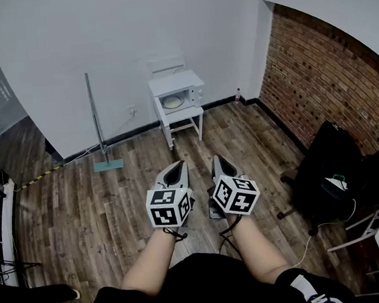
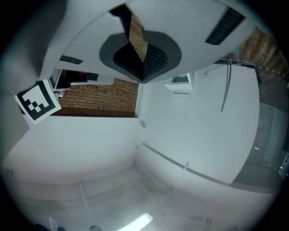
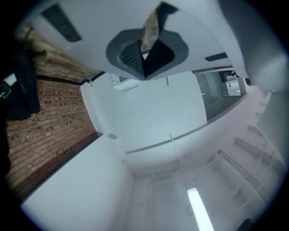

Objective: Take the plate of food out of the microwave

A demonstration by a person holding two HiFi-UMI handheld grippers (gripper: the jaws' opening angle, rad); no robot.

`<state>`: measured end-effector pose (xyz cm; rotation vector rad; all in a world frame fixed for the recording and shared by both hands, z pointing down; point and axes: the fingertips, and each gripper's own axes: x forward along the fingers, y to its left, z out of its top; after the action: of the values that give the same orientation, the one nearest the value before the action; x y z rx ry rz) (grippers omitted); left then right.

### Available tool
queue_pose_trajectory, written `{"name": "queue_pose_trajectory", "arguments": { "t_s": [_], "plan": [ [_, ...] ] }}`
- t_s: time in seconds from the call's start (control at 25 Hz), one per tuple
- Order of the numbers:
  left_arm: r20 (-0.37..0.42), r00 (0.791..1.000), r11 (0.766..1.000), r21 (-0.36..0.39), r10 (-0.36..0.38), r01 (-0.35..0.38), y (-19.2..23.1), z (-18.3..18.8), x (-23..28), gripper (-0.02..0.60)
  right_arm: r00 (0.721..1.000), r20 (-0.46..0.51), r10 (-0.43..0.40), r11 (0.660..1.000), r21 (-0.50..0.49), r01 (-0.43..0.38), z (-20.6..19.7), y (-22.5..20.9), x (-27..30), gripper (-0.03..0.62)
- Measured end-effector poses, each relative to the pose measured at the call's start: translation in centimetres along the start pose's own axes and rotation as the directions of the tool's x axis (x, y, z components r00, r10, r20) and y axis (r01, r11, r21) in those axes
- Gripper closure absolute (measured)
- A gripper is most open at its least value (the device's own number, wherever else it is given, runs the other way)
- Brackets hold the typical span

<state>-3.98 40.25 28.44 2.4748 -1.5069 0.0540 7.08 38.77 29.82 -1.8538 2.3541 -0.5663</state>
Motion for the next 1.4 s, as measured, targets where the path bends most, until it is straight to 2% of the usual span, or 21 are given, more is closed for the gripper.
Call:
{"name": "queue_pose_trajectory", "arguments": {
  "t_s": [0.24,0.36,0.68,0.96,1.12,1.4],
  "plan": [
    [-0.008,1.0,1.0,0.001,-0.011,0.011,0.2,0.2,0.4,0.591,0.999,0.046,-0.001,0.989,-0.148,0.008,0.2,1.4,0.2,0.582],
    [-0.009,1.0,1.0,0.012,-0.016,0.017,0.4,0.2,0.1,0.591,0.999,0.05,-0.012,0.982,-0.188,0.021,-0.1,1.8,0.2,0.583],
    [-0.005,0.999,0.999,0.004,-0.046,0.046,1.7,-0.3,-0.4,0.591,0.998,0.061,-0.008,0.976,-0.218,0.022,-1.3,3.3,0.8,0.582],
    [-0.01,0.997,0.997,-0.012,-0.076,0.075,4.2,-0.9,-0.9,0.591,0.998,0.049,-0.041,0.971,-0.235,0.051,-2.8,4.9,1.7,0.582],
    [-0.022,0.996,0.995,0.029,-0.09,0.091,5.2,-1.3,-1.0,0.591,0.996,0.042,-0.078,0.972,-0.22,0.085,-3.8,4.6,1.7,0.582],
    [-0.011,0.994,0.994,0.025,-0.105,0.106,6.8,-0.5,0.3,0.591,0.993,0.014,-0.113,0.971,-0.212,0.114,-4.8,3.6,3.2,0.582]
  ]
}}
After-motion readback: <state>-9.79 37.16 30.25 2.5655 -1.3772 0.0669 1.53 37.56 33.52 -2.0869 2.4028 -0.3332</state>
